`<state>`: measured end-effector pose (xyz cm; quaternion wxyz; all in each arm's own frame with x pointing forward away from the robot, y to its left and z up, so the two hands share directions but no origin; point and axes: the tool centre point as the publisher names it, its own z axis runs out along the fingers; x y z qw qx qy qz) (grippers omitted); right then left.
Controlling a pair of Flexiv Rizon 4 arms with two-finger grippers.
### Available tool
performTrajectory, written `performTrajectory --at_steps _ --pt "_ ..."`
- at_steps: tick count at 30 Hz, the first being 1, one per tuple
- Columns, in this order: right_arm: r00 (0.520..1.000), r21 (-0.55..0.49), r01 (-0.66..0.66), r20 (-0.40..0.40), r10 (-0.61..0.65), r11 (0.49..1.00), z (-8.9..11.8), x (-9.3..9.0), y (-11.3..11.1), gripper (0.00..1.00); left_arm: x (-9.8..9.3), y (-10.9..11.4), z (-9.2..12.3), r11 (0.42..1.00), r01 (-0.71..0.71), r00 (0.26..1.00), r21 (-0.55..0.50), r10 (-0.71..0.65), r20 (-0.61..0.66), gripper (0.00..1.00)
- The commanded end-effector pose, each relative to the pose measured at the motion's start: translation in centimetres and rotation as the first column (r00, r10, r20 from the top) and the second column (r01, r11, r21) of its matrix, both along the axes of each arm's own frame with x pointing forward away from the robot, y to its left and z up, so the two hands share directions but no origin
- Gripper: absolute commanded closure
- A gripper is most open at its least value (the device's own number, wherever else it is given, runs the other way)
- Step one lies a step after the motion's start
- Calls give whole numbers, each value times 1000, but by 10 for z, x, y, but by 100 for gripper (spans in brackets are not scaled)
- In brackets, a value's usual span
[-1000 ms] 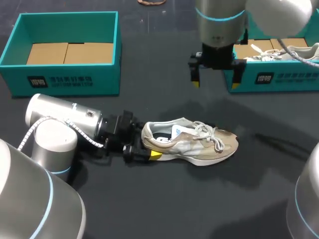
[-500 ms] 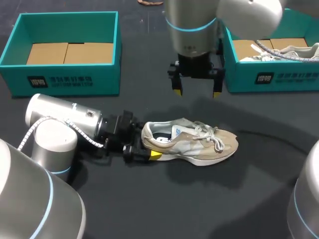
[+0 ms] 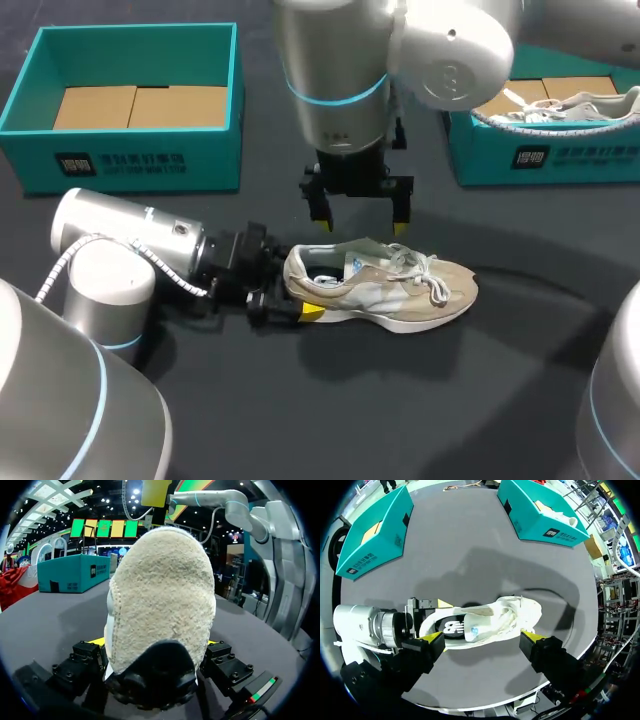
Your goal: Take the shoe out of the shoebox, open the shoe tongue, remove and reinsert the insole, then place the shoe into the shoebox
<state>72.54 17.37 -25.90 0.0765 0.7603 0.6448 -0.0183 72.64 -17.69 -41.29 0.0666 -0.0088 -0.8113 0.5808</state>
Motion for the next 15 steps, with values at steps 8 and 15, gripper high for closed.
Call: performTrajectory --at_steps 8,15 --pt "983 -155 182 49 -176 971 -43 -28 51 0 -2 1 -1 1000 -2 1000 0 2 1 100" --pt "978 -182 203 88 -190 962 -60 -24 41 0 -2 1 -1 1000 -2 1000 0 2 1 100"
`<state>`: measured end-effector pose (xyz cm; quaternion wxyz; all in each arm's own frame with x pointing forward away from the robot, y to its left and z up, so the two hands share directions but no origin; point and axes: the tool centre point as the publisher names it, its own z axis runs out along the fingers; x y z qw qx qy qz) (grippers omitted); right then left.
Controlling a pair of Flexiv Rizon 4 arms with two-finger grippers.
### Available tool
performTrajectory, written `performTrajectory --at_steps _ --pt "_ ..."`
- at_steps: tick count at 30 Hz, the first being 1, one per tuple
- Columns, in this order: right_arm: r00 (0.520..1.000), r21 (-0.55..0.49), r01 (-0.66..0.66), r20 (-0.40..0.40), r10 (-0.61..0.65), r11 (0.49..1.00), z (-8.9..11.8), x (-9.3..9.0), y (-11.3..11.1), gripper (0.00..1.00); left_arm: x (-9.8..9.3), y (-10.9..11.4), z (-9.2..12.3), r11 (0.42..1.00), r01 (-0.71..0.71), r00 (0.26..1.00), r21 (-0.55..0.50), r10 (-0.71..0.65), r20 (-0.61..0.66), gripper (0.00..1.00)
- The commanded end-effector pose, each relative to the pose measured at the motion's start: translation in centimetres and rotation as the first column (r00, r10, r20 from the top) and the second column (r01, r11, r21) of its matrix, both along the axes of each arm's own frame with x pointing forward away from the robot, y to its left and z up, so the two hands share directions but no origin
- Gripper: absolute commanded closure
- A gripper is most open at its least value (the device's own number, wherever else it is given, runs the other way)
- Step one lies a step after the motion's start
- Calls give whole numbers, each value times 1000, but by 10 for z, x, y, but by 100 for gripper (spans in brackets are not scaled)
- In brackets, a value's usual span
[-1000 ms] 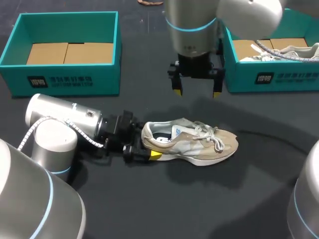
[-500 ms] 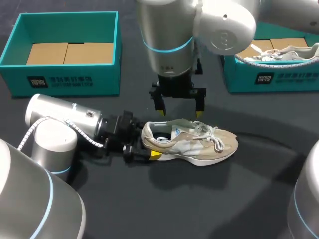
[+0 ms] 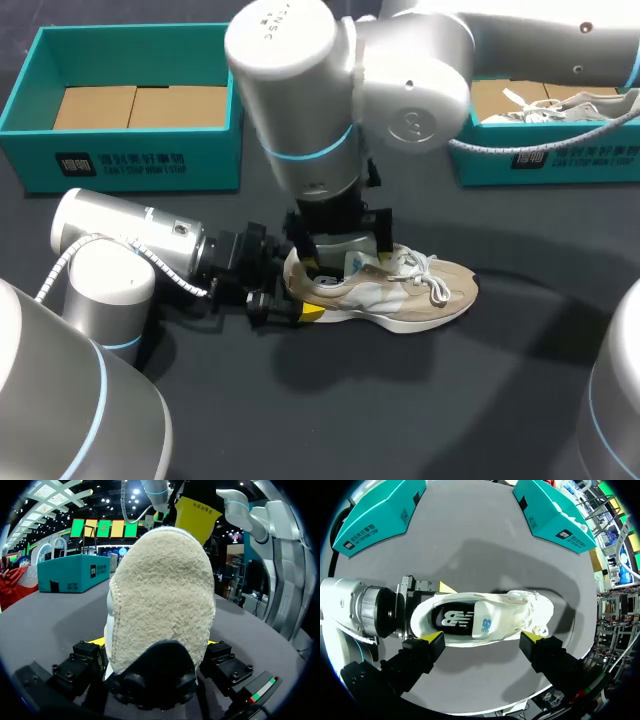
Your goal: Take the shoe out of the shoebox, open the shoe tongue, remove and reinsert the insole, then place the shoe into the shoebox
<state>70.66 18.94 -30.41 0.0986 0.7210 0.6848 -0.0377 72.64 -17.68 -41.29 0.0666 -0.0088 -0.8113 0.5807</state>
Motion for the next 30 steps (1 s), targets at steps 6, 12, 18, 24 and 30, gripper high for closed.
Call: performTrajectory --at_steps 6,12,18,24,30 --pt "940 -126 330 133 -314 936 -17 1 15 0 -2 1 -1 1000 -2 1000 0 2 1 100" --pt "931 -150 354 147 -334 923 -22 5 5 0 -2 1 -1 1000 -2 1000 0 2 1 100" --pt "921 -163 379 166 -354 911 -28 5 -6 0 -2 1 -1 1000 -2 1000 0 2 1 100" --pt "911 -173 398 189 -366 901 -40 7 -20 0 -2 1 -1 1000 -2 1000 0 2 1 100" --pt "902 -165 415 204 -381 895 -49 12 -31 0 -2 1 -1 1000 -2 1000 0 2 1 100"
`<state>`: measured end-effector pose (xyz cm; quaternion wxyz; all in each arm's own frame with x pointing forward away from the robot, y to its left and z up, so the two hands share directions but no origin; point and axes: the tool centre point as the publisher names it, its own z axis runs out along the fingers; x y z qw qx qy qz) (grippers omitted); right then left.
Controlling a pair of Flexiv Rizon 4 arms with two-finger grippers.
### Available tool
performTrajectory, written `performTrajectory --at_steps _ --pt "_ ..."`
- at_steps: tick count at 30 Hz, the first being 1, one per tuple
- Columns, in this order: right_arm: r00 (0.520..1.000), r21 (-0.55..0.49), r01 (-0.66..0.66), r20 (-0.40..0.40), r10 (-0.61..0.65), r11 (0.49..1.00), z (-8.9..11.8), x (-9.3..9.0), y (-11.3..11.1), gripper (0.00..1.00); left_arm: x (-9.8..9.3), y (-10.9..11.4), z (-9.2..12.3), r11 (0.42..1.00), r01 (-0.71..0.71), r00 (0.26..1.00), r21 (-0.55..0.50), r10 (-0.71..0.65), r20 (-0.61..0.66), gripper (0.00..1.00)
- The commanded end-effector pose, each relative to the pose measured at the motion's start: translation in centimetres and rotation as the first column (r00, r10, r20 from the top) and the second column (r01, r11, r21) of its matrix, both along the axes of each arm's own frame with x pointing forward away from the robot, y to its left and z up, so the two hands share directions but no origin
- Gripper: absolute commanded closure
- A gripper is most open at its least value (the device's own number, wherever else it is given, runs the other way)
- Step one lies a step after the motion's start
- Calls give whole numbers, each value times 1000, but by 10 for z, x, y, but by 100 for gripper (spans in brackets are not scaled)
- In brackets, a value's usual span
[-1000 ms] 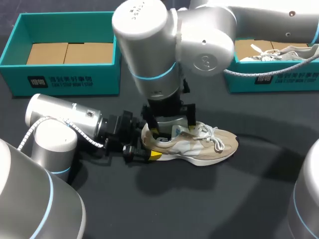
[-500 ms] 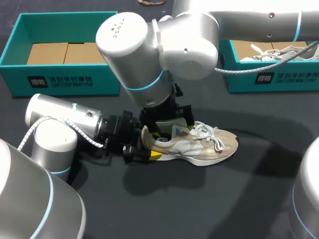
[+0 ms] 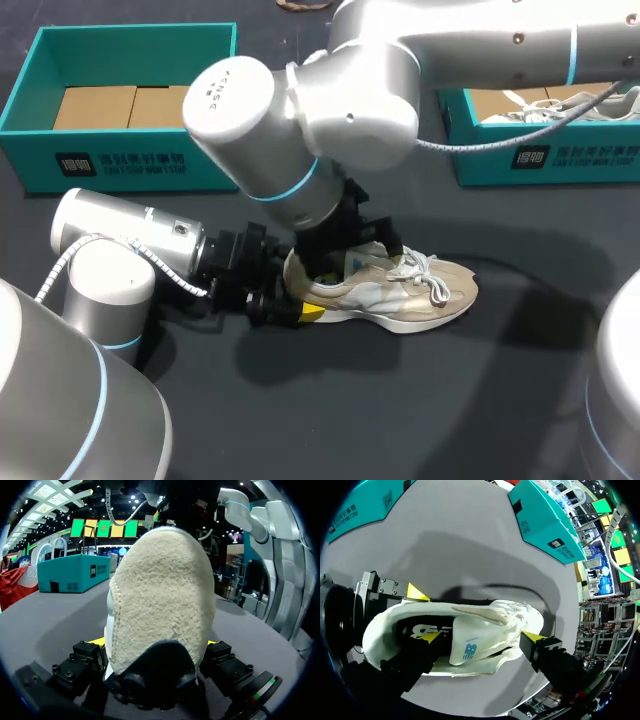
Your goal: Take the shoe out of the shoebox, open the shoe tongue, remove and reinsert the insole, then place the shoe into the shoebox
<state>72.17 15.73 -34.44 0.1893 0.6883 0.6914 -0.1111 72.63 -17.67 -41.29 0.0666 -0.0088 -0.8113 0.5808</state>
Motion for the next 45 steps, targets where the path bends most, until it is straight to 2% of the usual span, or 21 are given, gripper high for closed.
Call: performTrajectory --at_steps 1,6,10,15,16,17,23,27,31,33,39,40,41,44,45 --pt "882 79 422 195 -429 903 -10 -2 -1 0 -2 1 -1 1000 -2 1000 0 2 1 100" --pt "866 90 447 206 -456 890 -10 -4 -7 0 -2 1 -1 1000 -2 1000 0 2 1 100" --pt "860 85 456 213 -464 886 -1 -6 -9 11 -2 1 -1 1000 -2 1000 0 2 1 100" --pt "853 83 465 223 -471 881 7 -7 -14 38 -2 1 -1 1000 -2 1000 0 2 1 100" --pt "852 82 467 224 -473 881 10 -7 -14 48 -2 1 -1 1000 -2 1000 0 2 1 100" --pt "852 80 470 222 -475 879 11 -7 -15 52 -2 1 -1 1000 -2 1000 0 2 1 100" --pt "853 88 480 184 -488 873 15 -7 -17 54 -2 1 -1 1000 -2 1000 0 2 1 100" --pt "854 110 498 110 -508 860 17 -8 -16 58 -2 1 -1 1000 -2 1000 0 2 1 100" --pt "854 118 505 74 -514 855 22 -10 -25 76 -2 1 -1 1000 -2 1000 0 2 1 100" --pt "861 133 497 47 -507 857 26 -12 -31 99 -2 1 -1 1000 -2 1000 0 2 1 100" --pt "916 212 398 -36 -400 892 37 -18 -58 100 -2 1 -1 1000 -2 1000 0 2 1 100" --pt "910 203 413 -48 -413 888 38 -19 -63 100 -2 1 -1 1000 -2 1000 0 2 1 100" --pt "924 237 382 -63 -378 893 38 -20 -69 100 -2 1 -1 1000 -2 1000 0 2 1 100" --pt "946 288 323 -76 -315 902 38 -24 -83 100 -2 1 -1 1000 -2 1000 0 2 1 100" --pt "951 306 305 -55 -304 902 39 -26 -86 100 -2 1 -1 1000 -2 1000 0 2 1 100"
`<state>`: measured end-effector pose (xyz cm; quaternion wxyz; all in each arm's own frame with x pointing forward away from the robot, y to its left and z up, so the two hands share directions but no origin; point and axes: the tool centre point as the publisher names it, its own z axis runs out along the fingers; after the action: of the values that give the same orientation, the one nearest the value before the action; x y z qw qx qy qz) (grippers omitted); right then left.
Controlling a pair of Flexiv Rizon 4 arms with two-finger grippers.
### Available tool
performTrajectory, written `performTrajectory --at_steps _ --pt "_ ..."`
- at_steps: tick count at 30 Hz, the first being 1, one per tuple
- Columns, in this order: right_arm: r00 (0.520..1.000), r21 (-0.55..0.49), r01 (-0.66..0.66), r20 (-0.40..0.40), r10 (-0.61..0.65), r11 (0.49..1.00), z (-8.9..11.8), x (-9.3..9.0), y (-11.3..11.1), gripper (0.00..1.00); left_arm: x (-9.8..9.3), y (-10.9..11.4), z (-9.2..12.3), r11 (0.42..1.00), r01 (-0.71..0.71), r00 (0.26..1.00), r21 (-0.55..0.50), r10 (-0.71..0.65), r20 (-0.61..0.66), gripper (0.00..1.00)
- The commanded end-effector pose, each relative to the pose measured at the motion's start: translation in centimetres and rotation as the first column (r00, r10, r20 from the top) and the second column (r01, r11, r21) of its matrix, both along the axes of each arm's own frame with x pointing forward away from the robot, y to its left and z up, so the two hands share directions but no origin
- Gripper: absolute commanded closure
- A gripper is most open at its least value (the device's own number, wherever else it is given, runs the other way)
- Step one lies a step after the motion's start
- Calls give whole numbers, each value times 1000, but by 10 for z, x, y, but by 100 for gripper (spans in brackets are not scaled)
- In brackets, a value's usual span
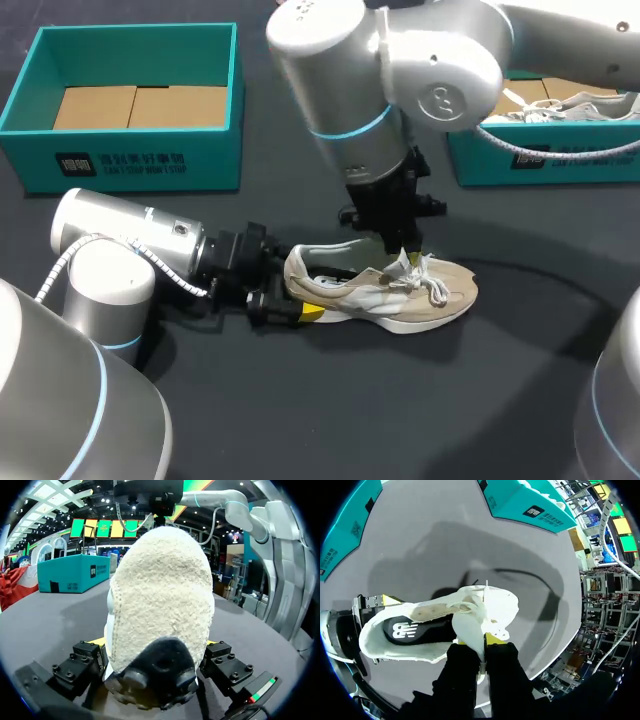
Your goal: Take the shoe out of the shoebox, open the shoe tongue, remove and reinsert the insole, then place the shoe into the shoebox
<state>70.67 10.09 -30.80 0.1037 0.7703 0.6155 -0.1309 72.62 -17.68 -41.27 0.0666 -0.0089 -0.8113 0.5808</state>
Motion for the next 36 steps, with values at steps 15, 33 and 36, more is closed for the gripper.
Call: performTrajectory --at_steps 15,33,36 --pt "993 297 43 95 -74 954 -26 -2 -55 73 -2 1 -1 1000 -2 1000 1 2 1 100" --pt "986 217 89 120 -117 972 -50 -8 -69 23 -2 1 -1 1000 -2 1000 1 2 1 100" --pt "984 194 93 130 -119 977 -36 -10 -67 24 -2 1 -1 1000 -2 1000 1 2 1 100"
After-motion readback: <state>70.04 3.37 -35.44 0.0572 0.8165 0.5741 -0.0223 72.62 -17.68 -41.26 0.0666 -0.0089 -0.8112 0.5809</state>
